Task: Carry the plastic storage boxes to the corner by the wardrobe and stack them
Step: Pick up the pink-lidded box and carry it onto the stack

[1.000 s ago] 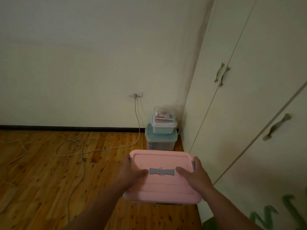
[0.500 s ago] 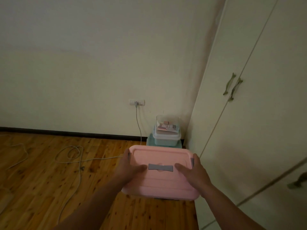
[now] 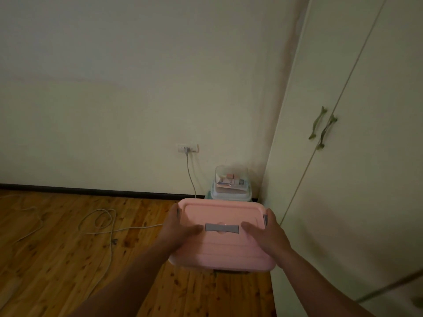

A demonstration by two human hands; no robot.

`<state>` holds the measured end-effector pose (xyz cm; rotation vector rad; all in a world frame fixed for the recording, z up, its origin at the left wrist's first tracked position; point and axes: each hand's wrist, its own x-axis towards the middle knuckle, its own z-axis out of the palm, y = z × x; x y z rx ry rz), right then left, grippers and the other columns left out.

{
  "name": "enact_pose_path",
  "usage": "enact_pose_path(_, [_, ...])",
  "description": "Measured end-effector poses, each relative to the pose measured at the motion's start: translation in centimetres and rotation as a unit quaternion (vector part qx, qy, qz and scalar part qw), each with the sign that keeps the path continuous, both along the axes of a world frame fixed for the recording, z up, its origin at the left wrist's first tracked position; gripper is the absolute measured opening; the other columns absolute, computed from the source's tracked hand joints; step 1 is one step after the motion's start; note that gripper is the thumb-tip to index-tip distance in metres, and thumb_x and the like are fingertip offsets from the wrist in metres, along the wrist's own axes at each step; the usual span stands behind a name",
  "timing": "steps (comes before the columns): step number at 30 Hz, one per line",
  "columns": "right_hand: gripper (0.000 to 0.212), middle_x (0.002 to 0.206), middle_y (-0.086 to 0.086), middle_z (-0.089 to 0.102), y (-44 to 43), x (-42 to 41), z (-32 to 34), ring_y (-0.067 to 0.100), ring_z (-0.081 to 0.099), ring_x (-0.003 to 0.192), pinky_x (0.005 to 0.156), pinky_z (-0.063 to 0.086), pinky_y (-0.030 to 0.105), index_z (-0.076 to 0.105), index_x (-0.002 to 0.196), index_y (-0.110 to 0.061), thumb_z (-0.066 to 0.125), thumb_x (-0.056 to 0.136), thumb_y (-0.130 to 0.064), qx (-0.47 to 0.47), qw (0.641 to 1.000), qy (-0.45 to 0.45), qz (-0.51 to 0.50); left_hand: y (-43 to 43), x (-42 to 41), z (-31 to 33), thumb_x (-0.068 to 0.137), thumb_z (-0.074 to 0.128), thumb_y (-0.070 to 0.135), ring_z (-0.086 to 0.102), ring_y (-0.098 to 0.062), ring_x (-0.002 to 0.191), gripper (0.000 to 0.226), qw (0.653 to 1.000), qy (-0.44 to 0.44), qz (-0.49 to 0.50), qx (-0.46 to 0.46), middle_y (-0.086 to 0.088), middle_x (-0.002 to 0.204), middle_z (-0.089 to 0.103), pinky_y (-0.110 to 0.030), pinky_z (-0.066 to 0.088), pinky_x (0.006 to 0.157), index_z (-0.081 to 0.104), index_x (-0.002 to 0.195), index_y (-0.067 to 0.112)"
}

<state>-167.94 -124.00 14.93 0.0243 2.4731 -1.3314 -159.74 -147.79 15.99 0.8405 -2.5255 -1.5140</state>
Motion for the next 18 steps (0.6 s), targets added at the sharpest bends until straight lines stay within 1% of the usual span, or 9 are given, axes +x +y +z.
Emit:
enact_pose_path(2, [0.077, 0.121, 0.001, 0.058, -0.1, -1.0, 0.1, 0.023, 0.058, 0.102, 0.082, 0.049, 0.037, 0.036, 0.135, -0.023, 0.072, 0.074, -0.055, 0.0, 1.0, 0.002, 0.001, -0.2, -1.0, -0.2, 0.069, 0.085, 0.031, 0.042, -0.012, 0.105, 0.088, 1.0, -0.001, -0.003, 0.002, 0.006, 0.123, 0.044, -0.031, 0.042, 0.084, 0.031, 0.139, 0.022])
enact_pose_path(3, [0.074, 0.12, 0.001, 0.058, -0.2, -1.4, 0.2, 0.022, 0.058, 0.1, 0.08, 0.049, 0.036, 0.037, 0.132, -0.023, 0.072, 0.075, -0.054, 0.001, 1.0, 0.003, 0.001, -0.2, -1.4, -0.2, 0.069, 0.084, 0.031, 0.042, -0.012, 0.105, 0.089, 1.0, -0.004, -0.003, 0.002, 0.007, 0.122, 0.044, -0.031, 0.042, 0.084, 0.031, 0.139, 0.021])
enact_pose_path(5, [0.068, 0.114, -0.003, 0.058, -0.4, -2.6, 0.1, 0.018, 0.057, 0.093, 0.074, 0.045, 0.033, 0.038, 0.128, -0.026, 0.072, 0.075, -0.052, 0.003, 1.0, 0.006, -0.005, -0.6, -2.9, -0.6, 0.069, 0.084, 0.032, 0.044, -0.013, 0.105, 0.087, 1.0, -0.007, -0.006, -0.003, 0.004, 0.127, 0.048, -0.033, 0.045, 0.085, 0.033, 0.138, 0.022])
enact_pose_path(7, [0.071, 0.109, -0.006, 0.056, -0.8, -4.1, 0.0, 0.017, 0.055, 0.091, 0.073, 0.043, 0.031, 0.037, 0.131, -0.025, 0.072, 0.076, -0.051, 0.006, 1.0, 0.008, -0.01, -1.0, -4.5, -0.8, 0.069, 0.084, 0.034, 0.045, -0.015, 0.107, 0.089, 1.0, -0.014, -0.01, -0.005, -0.001, 0.135, 0.047, -0.034, 0.042, 0.086, 0.031, 0.14, 0.021])
enact_pose_path(9, [0.079, 0.113, -0.005, 0.055, -1.2, -5.2, 0.0, 0.019, 0.055, 0.096, 0.076, 0.044, 0.032, 0.033, 0.139, -0.024, 0.072, 0.076, -0.052, 0.013, 1.0, 0.006, -0.012, -1.5, -6.0, -0.9, 0.071, 0.083, 0.035, 0.045, -0.018, 0.115, 0.094, 1.0, -0.019, -0.016, 0.004, -0.003, 0.14, 0.043, -0.035, 0.042, 0.089, 0.026, 0.144, 0.019])
enact_pose_path(12, [0.09, 0.128, 0.001, 0.054, -2.7, -8.0, -0.2, 0.025, 0.055, 0.11, 0.09, 0.048, 0.04, 0.026, 0.146, -0.022, 0.071, 0.076, -0.055, 0.03, 0.999, -0.001, -0.021, -2.9, -9.2, -1.3, 0.071, 0.083, 0.034, 0.044, -0.024, 0.125, 0.096, 1.0, -0.019, -0.021, 0.009, -0.005, 0.143, 0.041, -0.042, 0.045, 0.098, 0.025, 0.146, 0.018])
enact_pose_path(14, [0.088, 0.127, 0.002, 0.055, -3.6, -9.7, -0.2, 0.026, 0.056, 0.11, 0.091, 0.048, 0.043, 0.028, 0.144, -0.022, 0.071, 0.075, -0.055, 0.035, 0.999, -0.006, -0.027, -3.9, -10.8, -1.5, 0.07, 0.083, 0.032, 0.046, -0.019, 0.117, 0.09, 0.999, -0.017, -0.027, 0.01, -0.004, 0.138, 0.044, -0.037, 0.047, 0.092, 0.03, 0.141, 0.017])
enact_pose_path(16, [0.083, 0.118, -0.001, 0.055, -4.7, -11.4, -0.2, 0.023, 0.056, 0.104, 0.088, 0.049, 0.041, 0.031, 0.14, -0.023, 0.072, 0.075, -0.054, 0.037, 0.999, -0.005, -0.028, -5.1, -12.5, -1.7, 0.07, 0.084, 0.031, 0.045, -0.014, 0.108, 0.084, 0.999, -0.014, -0.035, 0.02, -0.002, 0.133, 0.047, -0.032, 0.044, 0.085, 0.034, 0.136, 0.02])
enact_pose_path(18, [0.085, 0.123, 0.001, 0.055, -6.4, -13.7, -0.1, 0.024, 0.055, 0.107, 0.09, 0.048, 0.039, 0.03, 0.142, -0.022, 0.072, 0.075, -0.053, 0.042, 0.999, -0.006, -0.028, -6.8, -14.8, -1.9, 0.069, 0.084, 0.03, 0.044, -0.012, 0.105, 0.082, 0.999, -0.012, -0.036, 0.028, -0.002, 0.132, 0.048, -0.03, 0.042, 0.083, 0.035, 0.135, 0.021])
